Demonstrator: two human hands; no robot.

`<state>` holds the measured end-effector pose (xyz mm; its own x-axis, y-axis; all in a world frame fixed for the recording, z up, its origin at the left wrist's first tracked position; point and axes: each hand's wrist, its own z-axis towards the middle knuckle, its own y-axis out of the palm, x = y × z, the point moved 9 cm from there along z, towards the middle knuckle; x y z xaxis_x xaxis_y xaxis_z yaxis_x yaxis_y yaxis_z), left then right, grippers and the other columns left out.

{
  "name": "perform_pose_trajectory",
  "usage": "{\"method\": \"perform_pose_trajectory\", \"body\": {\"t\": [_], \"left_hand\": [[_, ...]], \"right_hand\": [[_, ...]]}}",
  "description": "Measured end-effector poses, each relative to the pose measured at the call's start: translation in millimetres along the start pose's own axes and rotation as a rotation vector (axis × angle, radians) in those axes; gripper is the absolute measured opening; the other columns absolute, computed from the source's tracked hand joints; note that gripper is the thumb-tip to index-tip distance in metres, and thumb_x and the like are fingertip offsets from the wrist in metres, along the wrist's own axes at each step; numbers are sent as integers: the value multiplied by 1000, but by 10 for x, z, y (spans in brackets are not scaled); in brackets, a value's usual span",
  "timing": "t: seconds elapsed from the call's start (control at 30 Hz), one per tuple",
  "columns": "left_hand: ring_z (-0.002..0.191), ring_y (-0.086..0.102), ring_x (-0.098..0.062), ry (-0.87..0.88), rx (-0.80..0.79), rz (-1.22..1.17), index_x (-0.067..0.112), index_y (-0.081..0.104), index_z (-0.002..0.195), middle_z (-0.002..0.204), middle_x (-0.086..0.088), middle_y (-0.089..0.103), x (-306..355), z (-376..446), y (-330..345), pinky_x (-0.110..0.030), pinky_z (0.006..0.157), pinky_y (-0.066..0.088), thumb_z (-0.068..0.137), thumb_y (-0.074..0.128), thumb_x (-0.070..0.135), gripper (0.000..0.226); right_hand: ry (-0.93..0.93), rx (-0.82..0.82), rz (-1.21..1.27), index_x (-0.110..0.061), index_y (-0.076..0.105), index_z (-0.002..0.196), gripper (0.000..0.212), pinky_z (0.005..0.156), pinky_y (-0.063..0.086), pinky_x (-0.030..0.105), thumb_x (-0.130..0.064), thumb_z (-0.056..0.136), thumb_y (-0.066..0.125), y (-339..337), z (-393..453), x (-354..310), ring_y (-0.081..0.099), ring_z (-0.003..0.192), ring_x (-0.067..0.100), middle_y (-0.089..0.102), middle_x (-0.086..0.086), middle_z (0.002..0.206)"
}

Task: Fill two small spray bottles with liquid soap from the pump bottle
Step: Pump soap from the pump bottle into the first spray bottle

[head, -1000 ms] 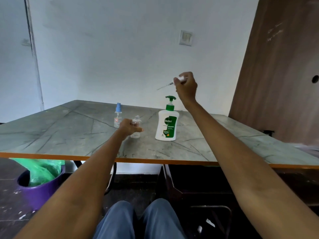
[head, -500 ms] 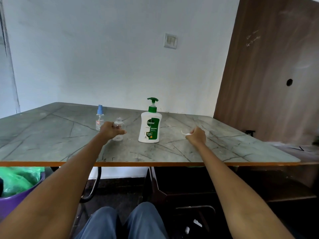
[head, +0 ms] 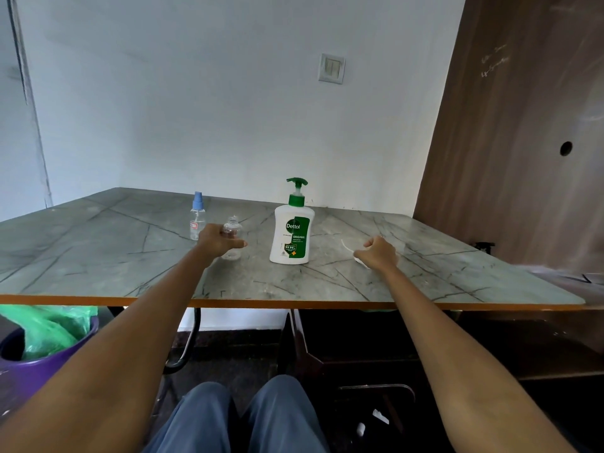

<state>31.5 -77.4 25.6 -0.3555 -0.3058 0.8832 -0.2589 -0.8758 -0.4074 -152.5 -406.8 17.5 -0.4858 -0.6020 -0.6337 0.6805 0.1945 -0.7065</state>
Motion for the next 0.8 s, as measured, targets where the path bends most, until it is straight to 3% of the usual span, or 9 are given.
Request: {"method": "perform_pose_trajectory", "body": {"t": [0.13, 0.23, 0.47, 0.7, 0.8], "left_hand": [[93, 52, -26, 2, -1, 2, -10, 57, 111, 109, -23, 60, 15, -13, 11, -31, 84, 40, 77, 71, 10, 42], [102, 56, -34, 0, 0, -5, -9, 57, 112, 114, -25, 60, 19, -25, 4, -32, 85, 40, 78, 71, 10, 42], [109, 56, -36, -1, 5, 3, -8, 57, 112, 115, -24, 60, 20, -43, -4, -37, 93, 43, 78, 71, 11, 42], [95, 55, -30, -6, 4, -4, -9, 58, 110, 99, -17, 59, 11, -45, -4, -32, 85, 41, 77, 72, 11, 41], [104, 57, -34, -6, 13, -1, -7, 58, 110, 109, -21, 62, 8, -37, -11, -35, 91, 43, 77, 72, 12, 41]], "right_hand": [[0, 13, 20, -17, 56, 99, 25, 94, 41, 39, -30, 79, 61, -8, 19, 20, 53, 110, 25, 61, 2, 109], [18, 42, 39, -16, 55, 94, 15, 92, 42, 38, -26, 82, 55, -29, 41, 25, 56, 107, 26, 63, 3, 104], [77, 133, 47, -5, 54, 108, 26, 86, 42, 38, -13, 90, 38, -163, 71, 30, 54, 108, 30, 61, 14, 109], [79, 106, 90, -10, 49, 98, 16, 79, 39, 36, -16, 92, 35, -155, 105, 38, 52, 96, 25, 54, 8, 95], [79, 82, 88, -8, 51, 103, 22, 80, 39, 35, -19, 93, 35, -127, 121, 49, 47, 90, 22, 51, 7, 95]]}}
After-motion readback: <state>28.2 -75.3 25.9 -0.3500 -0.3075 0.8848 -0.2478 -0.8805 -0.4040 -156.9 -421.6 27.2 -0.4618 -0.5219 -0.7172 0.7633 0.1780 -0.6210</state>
